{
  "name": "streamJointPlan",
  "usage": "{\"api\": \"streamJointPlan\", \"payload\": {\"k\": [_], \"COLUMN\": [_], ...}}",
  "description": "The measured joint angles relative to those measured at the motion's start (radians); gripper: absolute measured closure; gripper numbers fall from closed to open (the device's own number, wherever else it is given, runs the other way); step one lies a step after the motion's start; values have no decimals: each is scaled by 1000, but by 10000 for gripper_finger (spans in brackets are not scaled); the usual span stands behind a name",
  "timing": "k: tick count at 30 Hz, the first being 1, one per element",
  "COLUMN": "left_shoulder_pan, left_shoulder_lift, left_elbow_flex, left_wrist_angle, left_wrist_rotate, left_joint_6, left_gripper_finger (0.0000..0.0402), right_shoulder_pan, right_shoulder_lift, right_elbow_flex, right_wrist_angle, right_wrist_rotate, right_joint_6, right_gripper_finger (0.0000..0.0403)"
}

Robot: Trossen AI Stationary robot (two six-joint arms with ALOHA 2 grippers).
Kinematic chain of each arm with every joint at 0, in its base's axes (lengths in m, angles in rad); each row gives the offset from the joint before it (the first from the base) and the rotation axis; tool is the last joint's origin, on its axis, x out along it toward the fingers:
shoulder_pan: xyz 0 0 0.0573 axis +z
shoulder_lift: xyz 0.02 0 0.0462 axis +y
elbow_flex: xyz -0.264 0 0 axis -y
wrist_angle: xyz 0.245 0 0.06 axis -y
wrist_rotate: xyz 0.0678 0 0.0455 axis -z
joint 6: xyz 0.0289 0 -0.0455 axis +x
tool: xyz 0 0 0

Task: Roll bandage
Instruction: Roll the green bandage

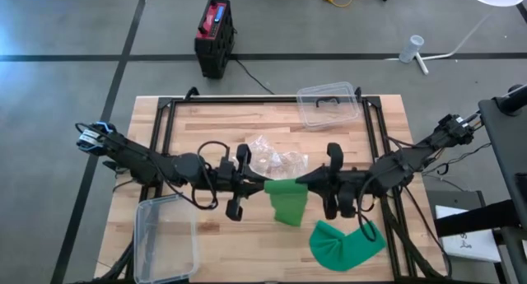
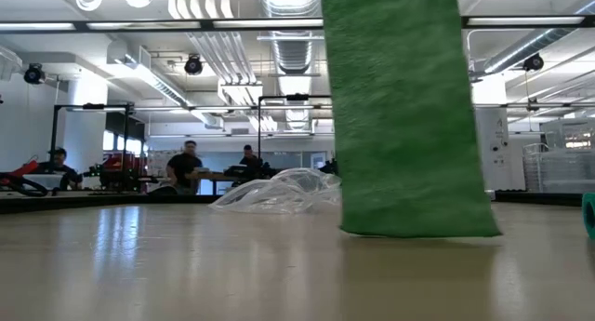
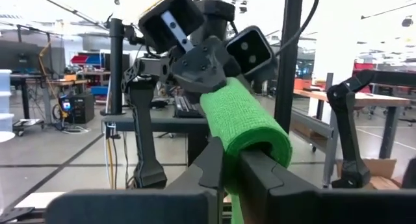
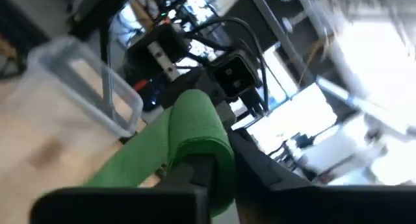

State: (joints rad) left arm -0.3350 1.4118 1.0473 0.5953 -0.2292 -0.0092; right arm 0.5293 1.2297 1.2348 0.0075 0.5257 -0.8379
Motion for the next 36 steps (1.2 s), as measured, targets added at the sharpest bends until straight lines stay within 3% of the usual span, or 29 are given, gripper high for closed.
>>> {"api": "streamJointPlan", "payload": {"k": [6, 11, 17, 21, 30, 36], "left_shoulder_pan": [0, -2, -2, -2, 6, 29], "left_shoulder_lift": [-25, -73, -126, -137, -120, -118], "left_elbow_flex": [0, 0, 0, 0, 0, 0], "left_wrist_angle": [-2, -1, -25, -30, -10, 28], "left_wrist_rotate": [-21, -30, -32, -52, -53, -53], "left_joint_6": [29, 75, 166, 201, 263, 271], "left_gripper_finger": [395, 398, 400, 400, 400, 397], "right_shoulder_pan": [9, 14, 6, 4, -39, -99], "right_shoulder_lift": [-8, -22, -49, -42, -35, -20], "right_elbow_flex": [51, 125, 109, 30, -149, -177], "right_wrist_angle": [-79, -303, -410, -342, 102, 132], "right_wrist_rotate": [15, 107, 98, 90, 26, -60], "right_joint_6": [140, 288, 556, 612, 581, 674], "right_gripper_finger": [284, 222, 200, 208, 217, 220]}}
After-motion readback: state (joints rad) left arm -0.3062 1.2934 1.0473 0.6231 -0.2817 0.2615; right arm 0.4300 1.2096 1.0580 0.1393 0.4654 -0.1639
